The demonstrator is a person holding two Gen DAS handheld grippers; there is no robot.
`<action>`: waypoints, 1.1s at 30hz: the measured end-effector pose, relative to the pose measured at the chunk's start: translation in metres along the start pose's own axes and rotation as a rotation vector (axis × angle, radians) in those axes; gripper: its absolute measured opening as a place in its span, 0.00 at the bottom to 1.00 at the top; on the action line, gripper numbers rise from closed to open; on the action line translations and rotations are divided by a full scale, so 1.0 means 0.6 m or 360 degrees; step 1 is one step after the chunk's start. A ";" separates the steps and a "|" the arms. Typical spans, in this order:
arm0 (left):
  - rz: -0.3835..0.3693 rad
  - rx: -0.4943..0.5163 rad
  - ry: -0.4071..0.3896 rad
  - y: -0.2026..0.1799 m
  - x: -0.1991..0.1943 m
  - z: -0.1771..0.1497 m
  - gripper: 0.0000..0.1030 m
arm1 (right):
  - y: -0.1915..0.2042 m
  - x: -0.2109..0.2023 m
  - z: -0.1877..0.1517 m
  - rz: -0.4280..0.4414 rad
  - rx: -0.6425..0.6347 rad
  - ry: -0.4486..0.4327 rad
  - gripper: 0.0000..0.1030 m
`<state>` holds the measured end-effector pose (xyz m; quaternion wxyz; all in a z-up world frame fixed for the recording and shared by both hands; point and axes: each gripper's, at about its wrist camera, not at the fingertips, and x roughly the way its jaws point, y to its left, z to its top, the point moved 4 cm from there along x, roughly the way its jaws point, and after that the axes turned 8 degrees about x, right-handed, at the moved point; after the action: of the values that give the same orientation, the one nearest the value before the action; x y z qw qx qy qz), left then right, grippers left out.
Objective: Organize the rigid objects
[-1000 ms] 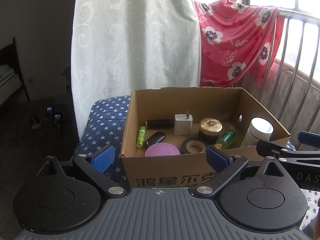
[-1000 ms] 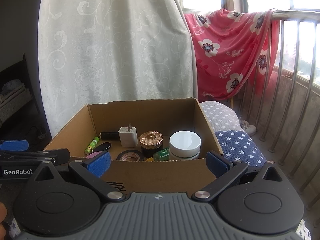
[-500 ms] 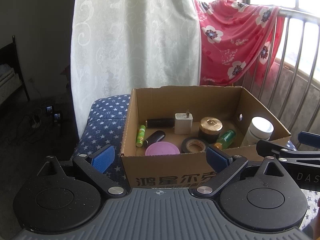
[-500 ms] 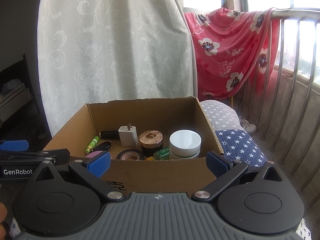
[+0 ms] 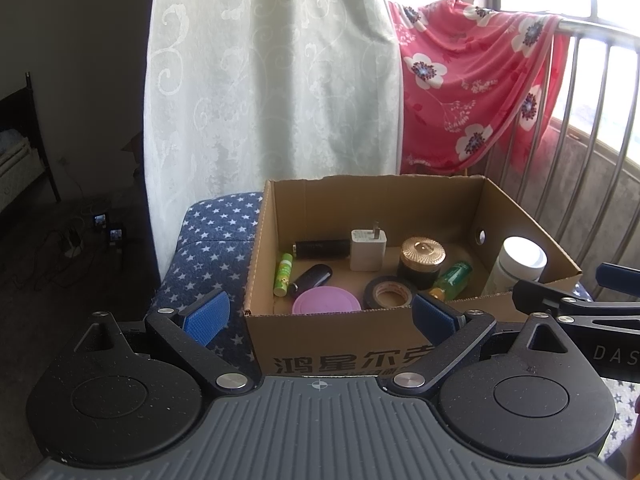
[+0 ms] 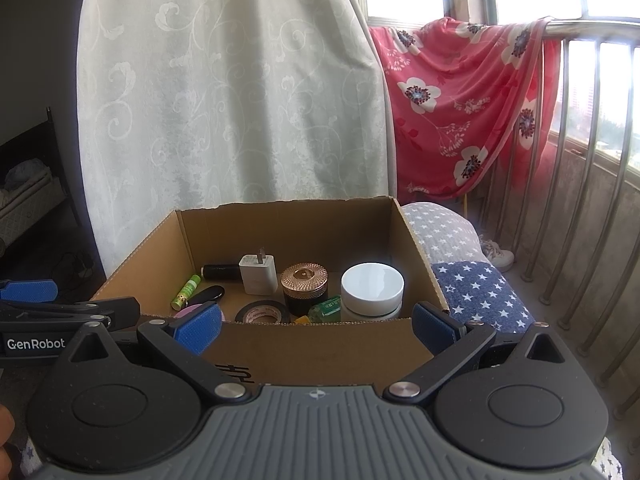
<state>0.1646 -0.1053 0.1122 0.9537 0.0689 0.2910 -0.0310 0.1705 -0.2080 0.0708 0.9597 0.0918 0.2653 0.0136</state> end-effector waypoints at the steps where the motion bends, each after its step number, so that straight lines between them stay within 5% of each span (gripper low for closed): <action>1: 0.0001 0.0000 -0.0002 0.000 0.000 0.000 0.96 | 0.001 0.000 0.000 0.0001 0.0000 -0.0001 1.00; 33: 0.0008 -0.0004 0.0001 -0.003 -0.003 0.001 0.96 | 0.001 -0.003 0.003 0.0003 0.0007 0.0005 1.00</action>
<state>0.1631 -0.1074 0.1135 0.9538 0.0685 0.2912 -0.0281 0.1698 -0.2078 0.0731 0.9591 0.0941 0.2667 0.0139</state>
